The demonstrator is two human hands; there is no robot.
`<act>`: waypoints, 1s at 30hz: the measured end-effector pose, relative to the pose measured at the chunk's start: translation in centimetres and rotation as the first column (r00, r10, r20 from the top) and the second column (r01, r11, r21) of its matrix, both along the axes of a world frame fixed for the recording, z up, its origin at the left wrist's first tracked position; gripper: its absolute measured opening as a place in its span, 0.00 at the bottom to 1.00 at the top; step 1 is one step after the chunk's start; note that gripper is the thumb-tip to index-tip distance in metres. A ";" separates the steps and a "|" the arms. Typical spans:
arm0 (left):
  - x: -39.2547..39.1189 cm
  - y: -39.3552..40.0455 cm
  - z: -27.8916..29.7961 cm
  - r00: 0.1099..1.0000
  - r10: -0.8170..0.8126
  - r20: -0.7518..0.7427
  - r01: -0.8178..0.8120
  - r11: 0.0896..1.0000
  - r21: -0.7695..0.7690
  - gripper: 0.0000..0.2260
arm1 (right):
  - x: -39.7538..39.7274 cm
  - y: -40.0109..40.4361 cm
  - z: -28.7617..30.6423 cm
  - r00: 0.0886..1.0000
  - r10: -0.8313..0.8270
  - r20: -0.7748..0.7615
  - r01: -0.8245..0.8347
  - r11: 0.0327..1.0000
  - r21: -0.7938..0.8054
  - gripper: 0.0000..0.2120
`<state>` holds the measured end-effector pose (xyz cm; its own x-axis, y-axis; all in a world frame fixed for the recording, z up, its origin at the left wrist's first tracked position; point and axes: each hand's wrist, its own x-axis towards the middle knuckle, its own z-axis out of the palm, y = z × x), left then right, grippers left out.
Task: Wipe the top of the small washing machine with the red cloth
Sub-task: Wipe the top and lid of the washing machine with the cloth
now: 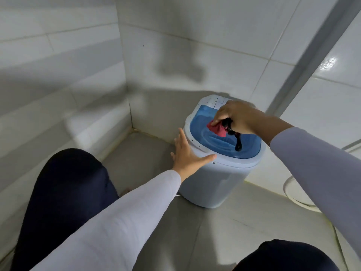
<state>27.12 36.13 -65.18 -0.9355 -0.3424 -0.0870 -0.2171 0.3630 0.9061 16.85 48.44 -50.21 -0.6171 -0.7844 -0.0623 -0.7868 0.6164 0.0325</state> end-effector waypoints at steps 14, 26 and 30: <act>-0.4 1.2 -1.0 0.995 0.032 0.093 -0.034 0.999 0.024 0.63 | -1.5 -1.4 -1.1 0.852 0.521 0.041 -0.518 0.832 0.196 0.26; -1.2 1.0 -1.4 0.996 0.057 0.068 -0.057 0.998 0.000 0.62 | -2.0 -1.0 -4.2 0.581 0.806 -0.110 -0.765 0.588 0.264 0.23; -1.3 0.9 -1.7 0.996 0.043 0.076 -0.045 0.999 0.025 0.64 | -2.8 -1.2 -4.4 0.604 0.791 -0.098 -0.746 0.604 0.281 0.26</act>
<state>25.77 37.02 -66.86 -0.9101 -0.3796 -0.1665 -0.3007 0.3280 0.8956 14.08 47.21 -54.60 0.1952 -0.9558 -0.2198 -0.9255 -0.2537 0.2814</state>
